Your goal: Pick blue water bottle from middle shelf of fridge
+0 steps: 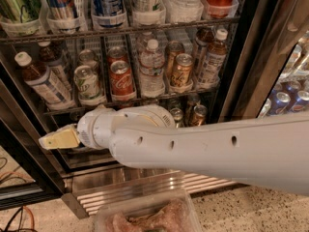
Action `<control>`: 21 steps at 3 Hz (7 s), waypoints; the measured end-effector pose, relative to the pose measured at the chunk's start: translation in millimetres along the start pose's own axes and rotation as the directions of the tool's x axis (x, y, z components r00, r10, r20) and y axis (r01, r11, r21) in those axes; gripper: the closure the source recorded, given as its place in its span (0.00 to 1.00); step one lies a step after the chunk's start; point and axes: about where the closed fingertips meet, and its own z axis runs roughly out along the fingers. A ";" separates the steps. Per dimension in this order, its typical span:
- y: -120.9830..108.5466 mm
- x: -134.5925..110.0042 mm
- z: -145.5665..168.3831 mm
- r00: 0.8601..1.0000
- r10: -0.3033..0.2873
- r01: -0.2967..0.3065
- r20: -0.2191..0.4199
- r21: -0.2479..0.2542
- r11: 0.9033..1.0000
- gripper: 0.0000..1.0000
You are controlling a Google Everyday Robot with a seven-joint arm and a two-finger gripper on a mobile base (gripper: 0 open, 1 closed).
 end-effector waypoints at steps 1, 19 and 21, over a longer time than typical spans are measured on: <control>9.7 -10.3 13.0 1.000 -0.025 0.026 0.017 -0.025 0.999 0.00; 6.1 -105.6 78.9 0.984 -0.170 0.172 0.058 -0.018 0.985 0.20; -13.2 -94.3 101.6 0.982 -0.189 0.188 0.024 0.014 0.982 0.21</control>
Offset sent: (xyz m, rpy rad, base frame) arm 0.0119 0.0587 0.0041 -0.0215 -0.0713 0.0386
